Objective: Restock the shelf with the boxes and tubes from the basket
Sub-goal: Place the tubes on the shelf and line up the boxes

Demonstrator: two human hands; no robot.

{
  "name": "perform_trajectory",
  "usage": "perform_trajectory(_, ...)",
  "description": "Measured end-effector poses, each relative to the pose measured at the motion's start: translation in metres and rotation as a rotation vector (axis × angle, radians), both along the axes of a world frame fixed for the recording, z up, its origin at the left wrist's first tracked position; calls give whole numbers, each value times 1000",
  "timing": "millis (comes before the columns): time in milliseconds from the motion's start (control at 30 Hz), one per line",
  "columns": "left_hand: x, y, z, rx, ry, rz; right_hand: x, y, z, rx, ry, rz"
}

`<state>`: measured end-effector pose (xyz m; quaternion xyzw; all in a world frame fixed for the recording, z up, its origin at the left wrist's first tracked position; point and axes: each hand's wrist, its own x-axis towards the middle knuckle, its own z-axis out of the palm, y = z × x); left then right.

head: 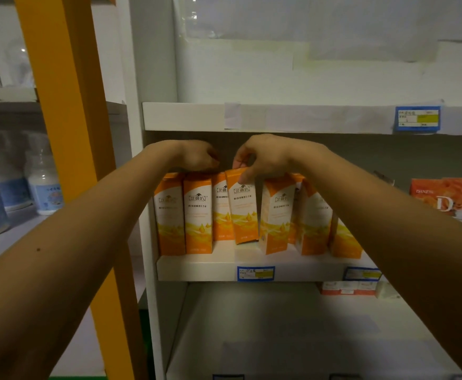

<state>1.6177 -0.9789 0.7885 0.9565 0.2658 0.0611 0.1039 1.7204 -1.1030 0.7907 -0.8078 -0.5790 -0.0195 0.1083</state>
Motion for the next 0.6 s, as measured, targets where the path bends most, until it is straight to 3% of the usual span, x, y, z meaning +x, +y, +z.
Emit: perform_trajectory(600, 5, -8, -2, 27, -109, -98, -3, -6, -13, 102, 43, 82)
